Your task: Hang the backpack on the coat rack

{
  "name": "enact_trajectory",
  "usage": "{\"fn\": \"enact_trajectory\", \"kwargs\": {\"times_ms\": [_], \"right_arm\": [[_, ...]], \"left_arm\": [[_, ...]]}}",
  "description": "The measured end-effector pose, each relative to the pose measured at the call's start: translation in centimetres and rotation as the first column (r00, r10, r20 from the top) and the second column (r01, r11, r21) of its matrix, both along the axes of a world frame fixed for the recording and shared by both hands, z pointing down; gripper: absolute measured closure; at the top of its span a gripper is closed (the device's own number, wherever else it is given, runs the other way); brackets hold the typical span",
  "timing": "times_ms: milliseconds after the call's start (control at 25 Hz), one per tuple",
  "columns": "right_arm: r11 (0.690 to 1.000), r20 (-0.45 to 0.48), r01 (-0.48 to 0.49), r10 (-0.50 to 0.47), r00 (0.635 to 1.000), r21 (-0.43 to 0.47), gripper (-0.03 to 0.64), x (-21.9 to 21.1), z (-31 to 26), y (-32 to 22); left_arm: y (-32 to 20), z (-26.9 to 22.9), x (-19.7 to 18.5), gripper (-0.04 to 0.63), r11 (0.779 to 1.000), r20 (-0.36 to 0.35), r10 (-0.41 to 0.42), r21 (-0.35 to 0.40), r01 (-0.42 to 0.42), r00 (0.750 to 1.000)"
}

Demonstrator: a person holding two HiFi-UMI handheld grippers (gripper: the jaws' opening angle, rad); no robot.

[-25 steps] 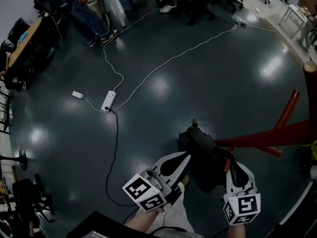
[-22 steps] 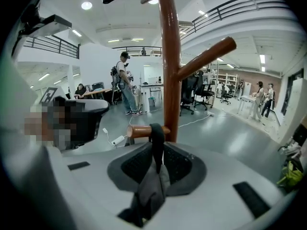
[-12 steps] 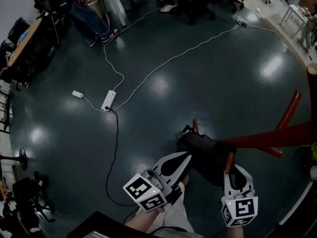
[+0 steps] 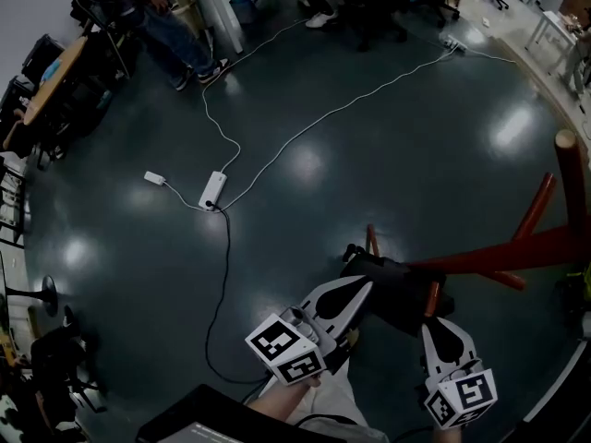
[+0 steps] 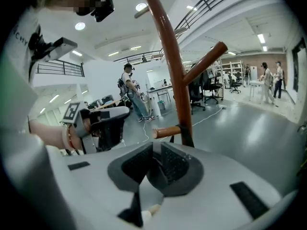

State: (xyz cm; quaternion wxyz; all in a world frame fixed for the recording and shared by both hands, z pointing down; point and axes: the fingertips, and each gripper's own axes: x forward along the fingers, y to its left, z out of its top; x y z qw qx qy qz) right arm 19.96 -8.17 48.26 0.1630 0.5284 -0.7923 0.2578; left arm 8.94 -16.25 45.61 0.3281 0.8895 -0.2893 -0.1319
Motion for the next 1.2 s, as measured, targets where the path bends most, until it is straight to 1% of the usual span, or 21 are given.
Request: {"fn": "enact_trajectory", "kwargs": {"times_ms": [80, 160, 320, 480, 600, 800, 1000, 1200], "right_arm": [[1.000, 0.055, 0.008, -0.008, 0.998, 0.000, 0.568, -0.4, -1.3, 0.2], [0.999, 0.089, 0.033, -0.033, 0.996, -0.002, 0.568, -0.9, -2.6, 0.5], [0.995, 0.098, 0.103, -0.103, 0.990, 0.012, 0.569, -2.4, -4.3, 1.0], [0.993, 0.131, 0.100, -0.107, 0.986, 0.060, 0.571, -4.0, -6.1, 1.1], [0.988, 0.124, 0.106, -0.119, 0.985, 0.111, 0.578, -5.0, -8.8, 0.5], [0.976, 0.120, 0.138, -0.159, 0.980, 0.166, 0.580, -6.8, -13.1, -0.6], [0.964, 0.106, 0.130, -0.158, 0.982, 0.233, 0.580, -7.3, -17.0, -0.9], [0.945, 0.080, 0.132, -0.162, 0.984, 0.298, 0.580, -8.0, -19.4, -1.0]], "left_arm": [[-0.2, -1.1, 0.4, 0.586, 1.000, -0.004, 0.009, 0.010, -0.009, 1.000], [-0.3, -2.3, 1.0, 0.586, 1.000, -0.010, 0.020, 0.018, -0.020, 1.000], [-0.3, -4.1, 1.7, 0.586, 0.998, -0.023, 0.053, 0.044, -0.052, 0.998], [0.1, -5.6, 1.2, 0.586, 0.994, -0.024, 0.074, 0.078, -0.072, 0.997], [-0.1, -7.5, 0.9, 0.586, 0.992, -0.025, 0.080, 0.098, -0.077, 0.996], [-0.5, -10.6, 0.2, 0.586, 0.988, -0.044, 0.092, 0.126, -0.086, 0.995], [-0.6, -13.4, -0.3, 0.586, 0.981, -0.054, 0.107, 0.166, -0.097, 0.993], [-0.8, -14.6, -0.4, 0.586, 0.975, -0.070, 0.118, 0.197, -0.102, 0.991]]}}
